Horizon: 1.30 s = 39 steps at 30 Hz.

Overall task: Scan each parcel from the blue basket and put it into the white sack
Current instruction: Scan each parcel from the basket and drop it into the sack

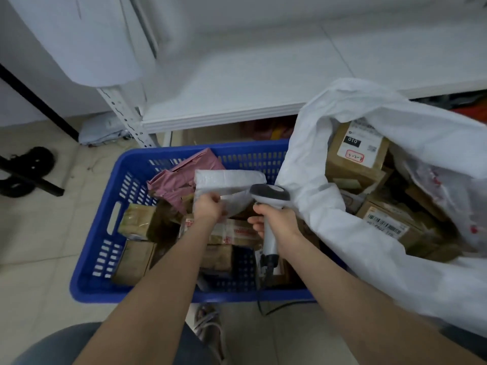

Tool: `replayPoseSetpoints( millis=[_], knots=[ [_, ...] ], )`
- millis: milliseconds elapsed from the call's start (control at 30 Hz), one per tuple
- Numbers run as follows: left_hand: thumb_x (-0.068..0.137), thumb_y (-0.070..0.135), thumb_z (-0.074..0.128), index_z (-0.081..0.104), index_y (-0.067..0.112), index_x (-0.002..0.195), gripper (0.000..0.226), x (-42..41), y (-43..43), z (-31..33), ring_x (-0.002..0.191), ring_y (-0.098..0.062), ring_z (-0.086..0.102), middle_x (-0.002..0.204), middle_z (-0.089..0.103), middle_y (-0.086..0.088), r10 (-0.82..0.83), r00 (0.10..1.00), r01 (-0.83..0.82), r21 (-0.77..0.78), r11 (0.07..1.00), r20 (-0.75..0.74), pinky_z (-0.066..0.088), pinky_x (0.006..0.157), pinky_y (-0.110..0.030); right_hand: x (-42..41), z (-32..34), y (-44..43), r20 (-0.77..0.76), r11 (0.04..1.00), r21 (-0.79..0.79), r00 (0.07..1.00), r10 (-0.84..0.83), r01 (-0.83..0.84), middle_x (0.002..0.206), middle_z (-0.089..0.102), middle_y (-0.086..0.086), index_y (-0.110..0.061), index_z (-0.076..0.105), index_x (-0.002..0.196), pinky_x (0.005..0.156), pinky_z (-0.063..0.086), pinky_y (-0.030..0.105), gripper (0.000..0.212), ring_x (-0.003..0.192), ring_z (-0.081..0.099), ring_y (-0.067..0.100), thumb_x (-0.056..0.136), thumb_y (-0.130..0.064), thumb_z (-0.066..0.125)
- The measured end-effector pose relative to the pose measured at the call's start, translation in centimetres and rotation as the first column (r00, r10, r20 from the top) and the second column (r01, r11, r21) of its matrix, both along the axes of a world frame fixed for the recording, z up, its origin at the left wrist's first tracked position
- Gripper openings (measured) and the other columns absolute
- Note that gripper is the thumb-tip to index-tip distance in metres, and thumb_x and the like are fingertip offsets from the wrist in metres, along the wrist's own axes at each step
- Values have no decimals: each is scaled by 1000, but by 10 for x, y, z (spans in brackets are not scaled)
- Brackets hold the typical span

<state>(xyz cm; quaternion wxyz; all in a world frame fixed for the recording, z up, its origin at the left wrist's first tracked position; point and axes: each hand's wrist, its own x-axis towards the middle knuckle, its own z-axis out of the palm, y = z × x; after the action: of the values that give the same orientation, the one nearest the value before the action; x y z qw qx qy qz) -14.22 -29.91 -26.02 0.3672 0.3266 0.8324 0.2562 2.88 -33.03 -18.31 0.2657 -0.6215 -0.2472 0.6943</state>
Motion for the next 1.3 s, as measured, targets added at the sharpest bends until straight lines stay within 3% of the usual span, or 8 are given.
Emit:
replayPoseSetpoints(
  millis=[267, 467, 633, 767, 933, 1000, 1100, 1300],
  knots=[
    [87, 7, 61, 57, 20, 79, 15, -4, -73, 115, 84, -15, 60, 87, 62, 6, -12, 994, 48, 326, 944, -110, 51, 83, -31, 5, 84, -53, -50, 974, 224, 998, 25, -13, 87, 71, 8, -10, 65, 94, 64, 50, 22, 14, 67, 62, 12, 88, -21, 69],
    [90, 27, 61, 70, 21, 82, 14, 20, -132, 158, 87, -23, 68, 84, 71, -3, -39, 993, -26, 533, 846, 111, 53, 88, -47, 12, 91, -86, -76, 956, 221, 980, -183, 195, 108, 70, 7, -11, 61, 116, 64, 51, 23, 38, 82, 68, 14, 82, -22, 76],
    [84, 1, 64, 68, 16, 82, 15, 59, -168, 166, 88, -16, 67, 86, 71, -2, -219, 970, 112, 615, 780, 102, 54, 88, -38, 2, 94, -101, -25, 934, 266, 970, -241, 238, 110, 69, 7, -11, 62, 113, 80, 55, 33, 42, 92, 67, 20, 76, -20, 80],
    [84, -3, 60, 58, 20, 91, 24, 70, -184, 160, 88, -16, 67, 100, 66, -2, -323, 940, 212, 552, 807, 112, 58, 80, -36, 14, 99, -105, 128, 927, 303, 954, -271, 222, 116, 64, 10, -7, 59, 119, 79, 43, 28, 38, 100, 60, 23, 83, -7, 70],
    [87, 22, 64, 53, 17, 118, 33, 45, -167, 167, 101, -17, 60, 111, 59, 2, 36, 997, -2, 456, 890, -67, 51, 88, -34, 39, 105, -111, 161, 906, 380, 951, -264, 187, 102, 63, 15, -7, 58, 105, 76, 43, 31, 25, 94, 59, 27, 82, 1, 65],
    [90, 29, 61, 51, 11, 129, 43, 36, -160, 171, 107, -21, 59, 121, 60, -4, -29, 992, -7, 293, 956, 120, 49, 93, -37, 48, 106, -115, 133, 909, 377, 960, -245, 179, 106, 65, 23, -2, 61, 106, 85, 51, 39, 25, 101, 61, 34, 82, 5, 64],
    [92, 26, 61, 61, 4, 119, 34, 40, -161, 166, 102, -27, 66, 115, 69, -11, -120, 850, 45, 155, 987, 513, 52, 91, -43, 58, 104, -119, 113, 915, 378, 974, -196, 140, 96, 65, 17, -7, 61, 91, 92, 50, 42, 16, 99, 62, 32, 81, 6, 64],
    [89, 10, 64, 65, 0, 106, 19, 54, -154, 151, 82, -21, 70, 99, 71, -12, 25, 854, -193, 272, 943, 520, 58, 70, -34, 76, 94, -125, 99, 911, 398, 982, -159, 107, 76, 68, 9, -4, 67, 94, 71, 52, 37, 15, 72, 60, 22, 80, -10, 70]
  ],
)
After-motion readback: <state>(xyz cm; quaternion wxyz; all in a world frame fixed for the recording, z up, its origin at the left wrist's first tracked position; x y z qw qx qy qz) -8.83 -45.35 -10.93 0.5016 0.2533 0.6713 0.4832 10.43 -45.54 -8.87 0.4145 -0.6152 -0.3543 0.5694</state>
